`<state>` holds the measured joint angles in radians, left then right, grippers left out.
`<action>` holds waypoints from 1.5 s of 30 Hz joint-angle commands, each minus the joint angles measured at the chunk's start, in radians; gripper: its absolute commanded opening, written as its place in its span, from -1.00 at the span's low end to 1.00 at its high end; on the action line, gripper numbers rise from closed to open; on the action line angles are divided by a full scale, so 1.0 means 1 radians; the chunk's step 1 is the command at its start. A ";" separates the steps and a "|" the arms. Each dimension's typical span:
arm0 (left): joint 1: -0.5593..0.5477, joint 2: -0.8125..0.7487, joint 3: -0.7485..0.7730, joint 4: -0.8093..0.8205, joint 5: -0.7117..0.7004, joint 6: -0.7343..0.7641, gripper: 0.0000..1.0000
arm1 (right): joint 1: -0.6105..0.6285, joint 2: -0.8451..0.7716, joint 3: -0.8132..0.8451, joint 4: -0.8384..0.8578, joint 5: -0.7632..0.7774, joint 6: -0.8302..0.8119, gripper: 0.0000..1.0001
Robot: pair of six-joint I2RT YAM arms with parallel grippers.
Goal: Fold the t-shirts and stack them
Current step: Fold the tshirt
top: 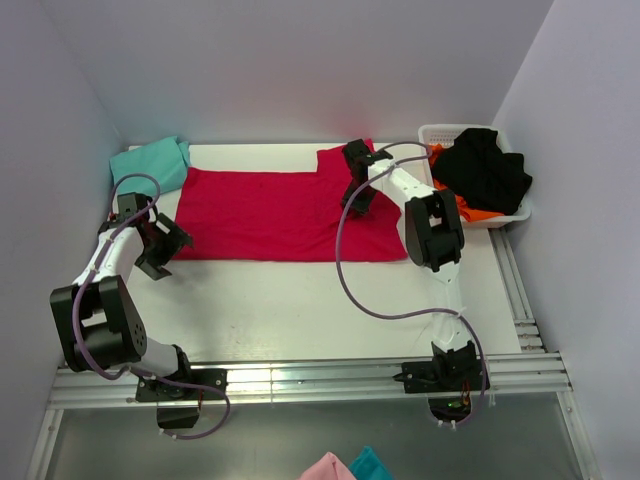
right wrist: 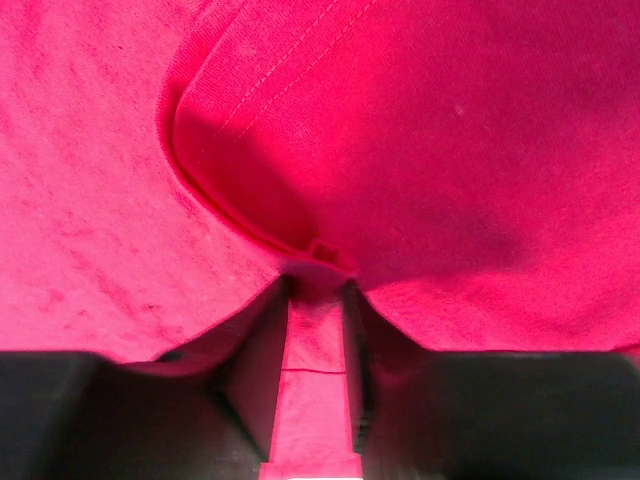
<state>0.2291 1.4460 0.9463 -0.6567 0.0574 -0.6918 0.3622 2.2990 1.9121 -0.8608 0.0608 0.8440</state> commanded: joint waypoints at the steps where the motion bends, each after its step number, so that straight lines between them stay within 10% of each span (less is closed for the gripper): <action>1: 0.006 0.004 0.008 0.022 0.015 0.018 0.81 | 0.001 0.016 0.051 -0.012 0.031 0.013 -0.39; 6: 0.006 0.008 0.008 0.025 0.018 0.014 0.81 | 0.000 0.019 0.067 -0.023 0.033 0.010 -0.86; 19: 0.007 0.019 -0.001 0.048 0.044 0.006 0.81 | -0.002 0.053 0.232 -0.060 -0.012 0.018 -0.99; 25: 0.007 0.027 0.011 0.043 0.047 0.006 0.81 | 0.001 0.089 0.246 0.167 -0.199 0.052 0.11; 36: 0.007 0.004 0.025 0.034 0.047 -0.002 0.81 | 0.000 -0.090 0.127 0.329 -0.181 -0.037 0.45; 45: 0.007 -0.010 0.039 0.039 0.052 -0.014 0.81 | -0.023 -0.274 0.041 0.143 0.024 -0.109 0.44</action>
<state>0.2317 1.4693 0.9440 -0.6327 0.0925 -0.6964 0.3553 2.1353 1.9774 -0.6243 -0.0612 0.7719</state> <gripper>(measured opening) 0.905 0.723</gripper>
